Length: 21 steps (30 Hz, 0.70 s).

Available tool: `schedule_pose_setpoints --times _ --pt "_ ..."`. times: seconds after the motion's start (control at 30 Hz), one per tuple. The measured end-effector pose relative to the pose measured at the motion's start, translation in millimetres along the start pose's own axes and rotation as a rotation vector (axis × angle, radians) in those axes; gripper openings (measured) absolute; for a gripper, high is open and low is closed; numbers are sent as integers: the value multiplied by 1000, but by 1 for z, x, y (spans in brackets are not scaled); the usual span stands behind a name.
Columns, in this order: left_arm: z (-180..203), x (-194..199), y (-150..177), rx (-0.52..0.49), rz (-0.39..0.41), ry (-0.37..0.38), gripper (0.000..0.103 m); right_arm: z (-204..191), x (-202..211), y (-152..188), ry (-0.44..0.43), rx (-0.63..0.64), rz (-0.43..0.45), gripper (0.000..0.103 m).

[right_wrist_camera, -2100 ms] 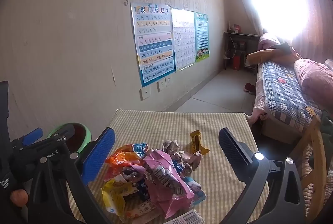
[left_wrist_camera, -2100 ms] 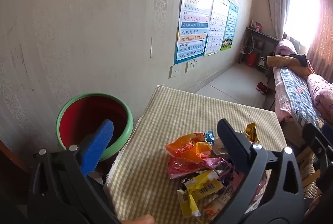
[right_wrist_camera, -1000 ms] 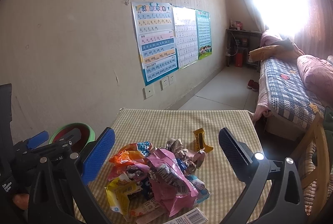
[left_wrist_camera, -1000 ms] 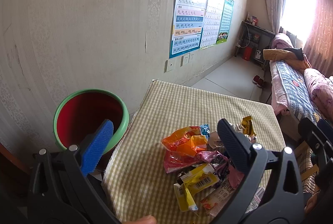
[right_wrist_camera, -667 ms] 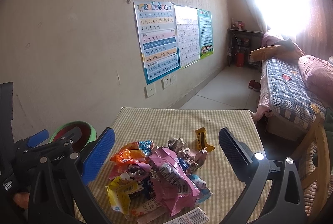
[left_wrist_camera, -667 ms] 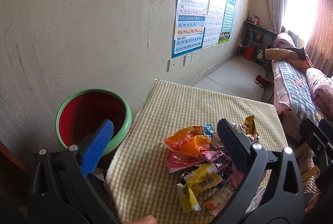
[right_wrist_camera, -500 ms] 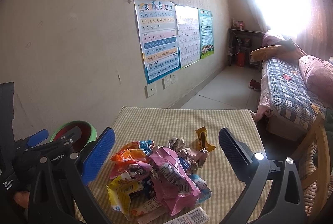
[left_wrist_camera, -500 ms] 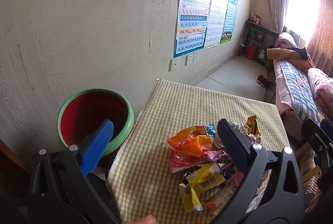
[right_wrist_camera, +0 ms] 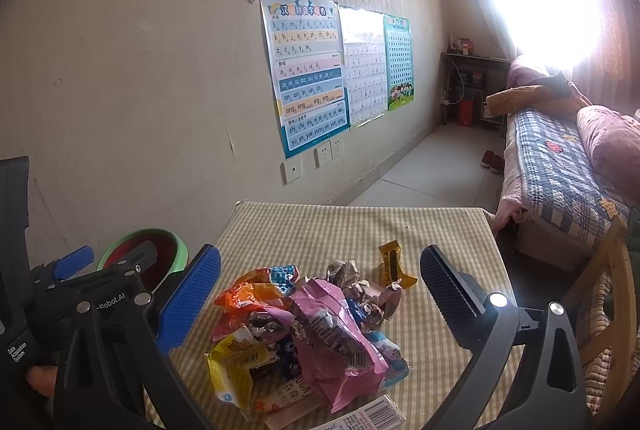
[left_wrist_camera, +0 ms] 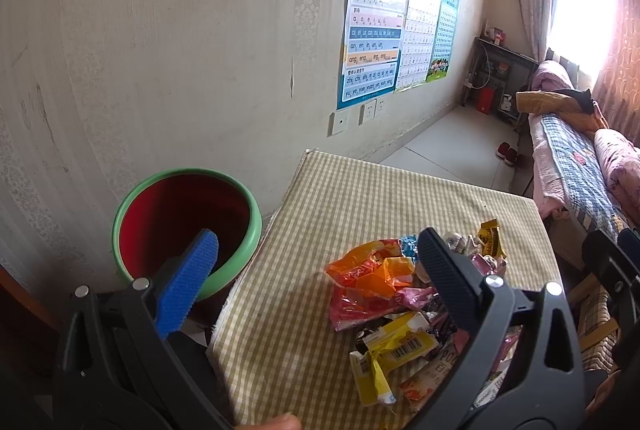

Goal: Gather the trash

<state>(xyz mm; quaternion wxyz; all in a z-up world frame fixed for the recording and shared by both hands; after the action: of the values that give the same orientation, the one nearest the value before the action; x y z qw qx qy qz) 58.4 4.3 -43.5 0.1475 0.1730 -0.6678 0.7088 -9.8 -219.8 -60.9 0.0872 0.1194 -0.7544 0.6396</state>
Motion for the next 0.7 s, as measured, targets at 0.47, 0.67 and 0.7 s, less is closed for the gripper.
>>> schedule_pose_setpoints --times 0.47,0.67,0.7 --pt "-1 1 1 -28 30 -44 98 -1 -2 3 -2 1 -6 96" --pt "-3 3 0 12 42 3 98 4 -4 8 -3 1 -24 96" --pt "-2 4 1 12 43 11 98 7 -4 9 1 3 -27 96"
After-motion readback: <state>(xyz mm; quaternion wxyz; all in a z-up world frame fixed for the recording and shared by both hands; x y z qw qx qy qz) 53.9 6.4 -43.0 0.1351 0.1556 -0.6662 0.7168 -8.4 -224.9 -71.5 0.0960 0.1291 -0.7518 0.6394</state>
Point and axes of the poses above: each gripper's, at about its wrist camera, not at the fingertips, and x roughly against the way its jaws point, z to its right, y to its underside, the point moved 7 cm from there along -x, roughly the way its jaws point, and after that the axes turned 10 degrees about z, right-handed, at the moved point
